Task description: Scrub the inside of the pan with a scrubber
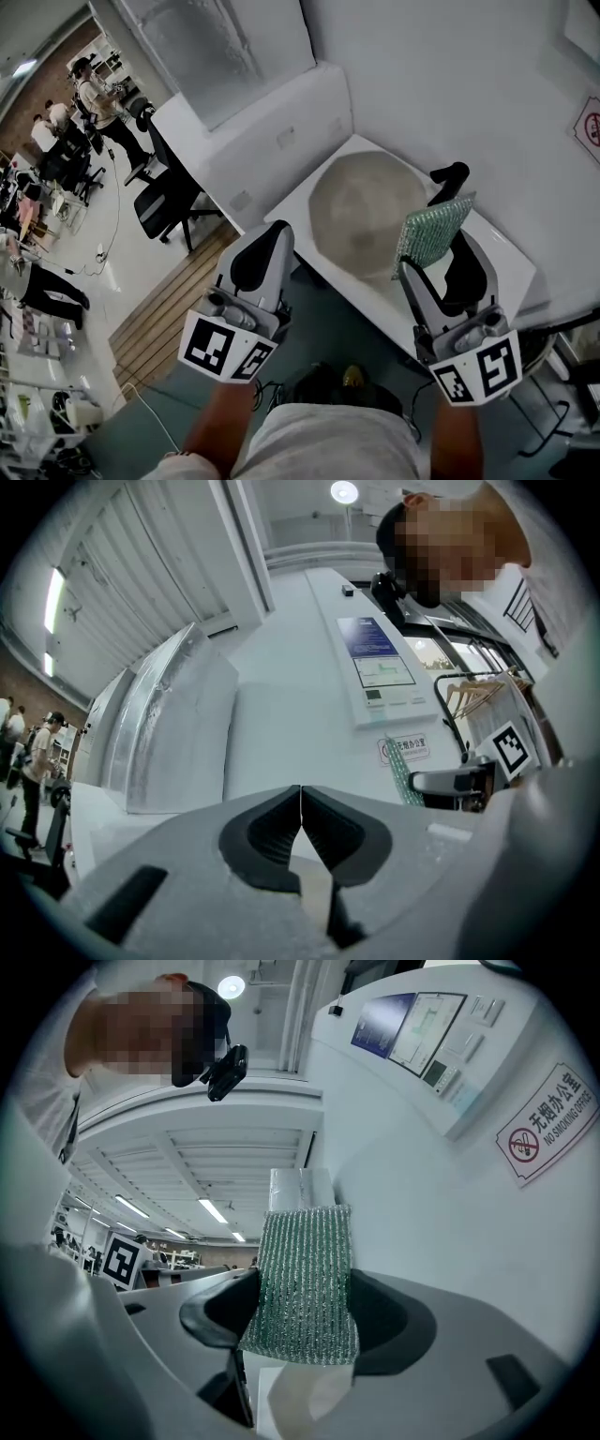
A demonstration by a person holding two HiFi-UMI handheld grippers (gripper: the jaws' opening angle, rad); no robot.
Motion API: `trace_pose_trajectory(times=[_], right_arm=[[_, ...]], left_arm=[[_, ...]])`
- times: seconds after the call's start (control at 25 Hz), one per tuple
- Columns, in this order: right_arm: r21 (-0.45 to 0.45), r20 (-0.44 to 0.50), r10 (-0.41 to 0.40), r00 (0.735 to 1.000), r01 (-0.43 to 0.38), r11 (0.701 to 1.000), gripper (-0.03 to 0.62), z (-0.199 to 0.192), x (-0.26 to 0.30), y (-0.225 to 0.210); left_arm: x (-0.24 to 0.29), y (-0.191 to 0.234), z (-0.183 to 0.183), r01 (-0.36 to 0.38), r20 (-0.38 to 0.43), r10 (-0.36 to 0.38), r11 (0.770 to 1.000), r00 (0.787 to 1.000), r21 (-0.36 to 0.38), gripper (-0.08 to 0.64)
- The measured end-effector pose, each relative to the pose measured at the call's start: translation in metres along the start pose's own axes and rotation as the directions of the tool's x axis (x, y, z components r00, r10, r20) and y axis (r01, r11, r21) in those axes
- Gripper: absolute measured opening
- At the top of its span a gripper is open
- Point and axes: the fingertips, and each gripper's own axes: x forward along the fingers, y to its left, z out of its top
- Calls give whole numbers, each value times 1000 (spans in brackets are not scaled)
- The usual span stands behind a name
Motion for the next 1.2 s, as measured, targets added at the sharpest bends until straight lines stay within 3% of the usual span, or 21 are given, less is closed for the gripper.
trace_pose_trajectory(times=[0.6,1.2], right_arm=[[-22,-50,-77,996,75,997,304,-24,65,-24],[-76,-107,-228,968,221,972,304,-53,125,-45]], left_arm=[[60,51,-34,35,-58,-33,998,998,49,17],[117,104,-91,167,-174,-162,986,971,16,25]])
